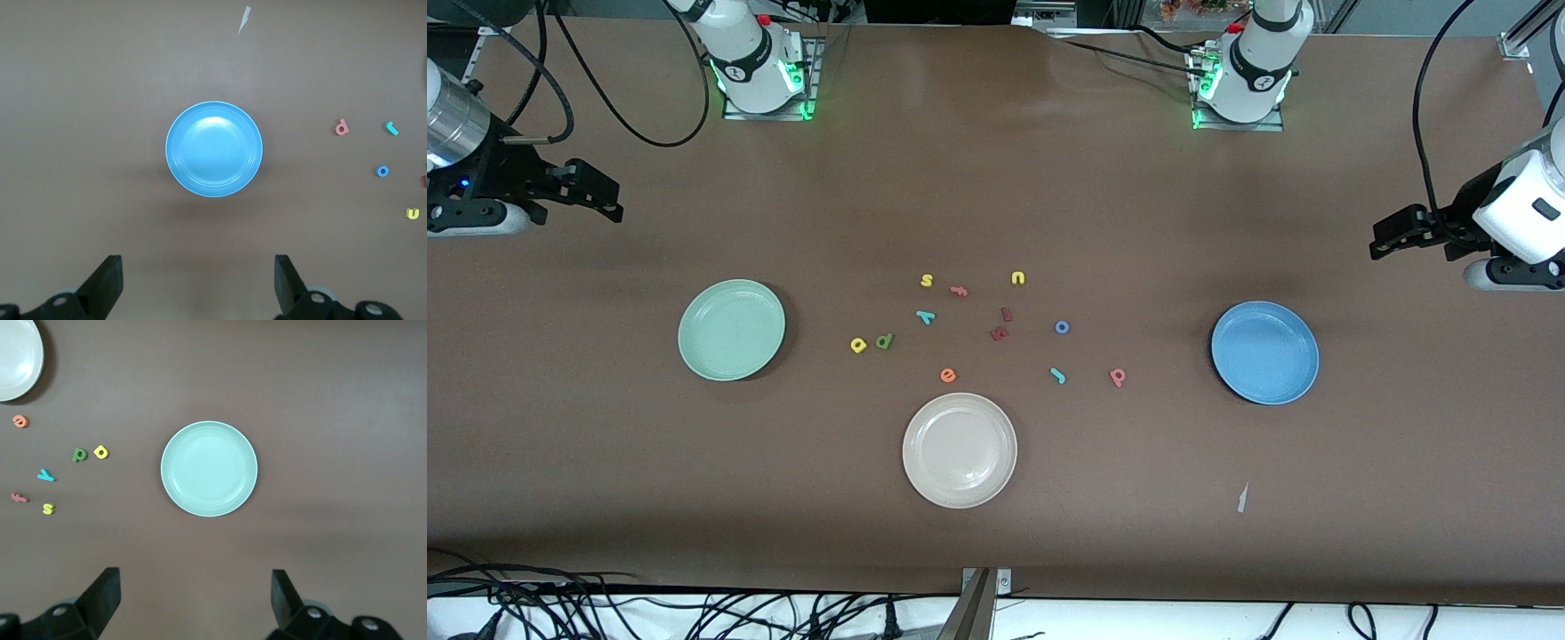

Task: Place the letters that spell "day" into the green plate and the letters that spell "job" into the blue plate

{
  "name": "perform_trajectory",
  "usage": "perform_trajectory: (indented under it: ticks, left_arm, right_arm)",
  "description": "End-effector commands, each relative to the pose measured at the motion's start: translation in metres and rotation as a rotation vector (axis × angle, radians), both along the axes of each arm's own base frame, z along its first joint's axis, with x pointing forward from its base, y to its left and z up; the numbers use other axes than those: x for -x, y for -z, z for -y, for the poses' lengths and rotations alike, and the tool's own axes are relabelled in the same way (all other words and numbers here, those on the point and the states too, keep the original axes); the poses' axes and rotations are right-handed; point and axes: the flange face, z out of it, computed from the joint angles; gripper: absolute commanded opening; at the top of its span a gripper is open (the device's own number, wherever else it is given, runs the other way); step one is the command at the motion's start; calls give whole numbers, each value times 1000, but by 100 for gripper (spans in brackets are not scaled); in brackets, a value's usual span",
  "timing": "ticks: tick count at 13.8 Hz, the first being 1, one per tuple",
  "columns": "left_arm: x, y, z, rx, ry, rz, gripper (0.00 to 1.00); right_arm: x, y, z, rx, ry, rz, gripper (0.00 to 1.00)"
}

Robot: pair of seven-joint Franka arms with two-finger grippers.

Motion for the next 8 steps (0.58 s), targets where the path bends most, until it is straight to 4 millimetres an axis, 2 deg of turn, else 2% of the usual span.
perform_trajectory:
  ticks: [1,3,6,7,8]
  left_arm:
    - [0,-2,0,19,15,5,100]
    - [0,-3,-1,14,14,6,100]
    - [0,-2,1,5,20,5,100]
    - [-5,7,0,18,3,-11,100]
    - [-14,26,-11,45,-15,-39,100]
  right_arm:
    - [4,-4,-2,13,-5,-1,100]
    - [3,-5,-3,16,-10,5,100]
    - [-13,-2,-5,31,-21,3,100]
    - [-15,5,-8,29,-26,-9,100]
    - [-20,20,-26,36,-63,-37,100]
